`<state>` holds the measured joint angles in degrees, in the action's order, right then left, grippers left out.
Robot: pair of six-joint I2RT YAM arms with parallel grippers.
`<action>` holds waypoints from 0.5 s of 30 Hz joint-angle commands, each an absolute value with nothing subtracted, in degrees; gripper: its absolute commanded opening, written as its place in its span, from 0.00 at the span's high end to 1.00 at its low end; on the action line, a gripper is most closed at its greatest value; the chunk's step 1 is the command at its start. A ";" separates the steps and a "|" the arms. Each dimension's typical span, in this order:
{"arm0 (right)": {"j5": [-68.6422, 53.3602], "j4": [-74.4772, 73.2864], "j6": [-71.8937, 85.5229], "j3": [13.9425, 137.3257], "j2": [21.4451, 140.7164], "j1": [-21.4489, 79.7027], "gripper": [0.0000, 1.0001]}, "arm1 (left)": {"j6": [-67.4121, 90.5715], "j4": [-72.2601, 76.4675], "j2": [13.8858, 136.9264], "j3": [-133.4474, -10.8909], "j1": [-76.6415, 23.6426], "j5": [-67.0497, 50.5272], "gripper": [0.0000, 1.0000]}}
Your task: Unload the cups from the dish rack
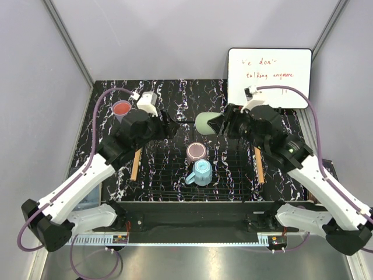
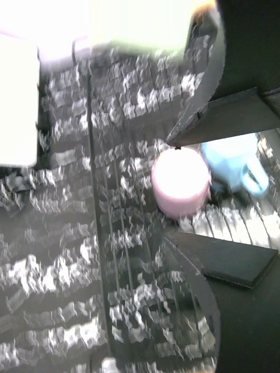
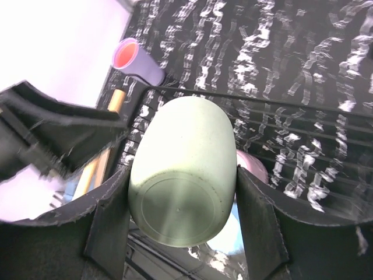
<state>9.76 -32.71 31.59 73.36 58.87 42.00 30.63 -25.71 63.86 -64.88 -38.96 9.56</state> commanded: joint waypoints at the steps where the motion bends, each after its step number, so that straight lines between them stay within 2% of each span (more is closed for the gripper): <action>1: 2.04 -17.87 30.85 69.62 60.38 41.05 1.00 | 35.06 -6.27 56.26 -57.85 -39.20 -2.36 0.36; 5: -7.10 -3.56 36.81 62.94 57.93 35.26 1.00 | 38.23 5.95 49.06 -50.99 -39.11 -6.58 0.35; 9: -22.54 16.31 52.15 50.14 56.16 25.42 1.00 | 41.47 15.53 47.64 -47.11 -39.11 -10.80 0.35; 11: -25.30 24.38 55.71 47.82 57.03 22.69 1.00 | 42.80 17.48 47.90 -45.88 -39.02 -12.12 0.35; 15: -31.62 34.70 61.59 45.09 59.94 22.24 1.00 | 45.52 22.66 50.09 -44.74 -38.94 -15.81 0.35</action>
<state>-19.57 12.08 51.48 45.95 58.57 22.44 41.67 11.33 48.38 -45.91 -39.00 -9.87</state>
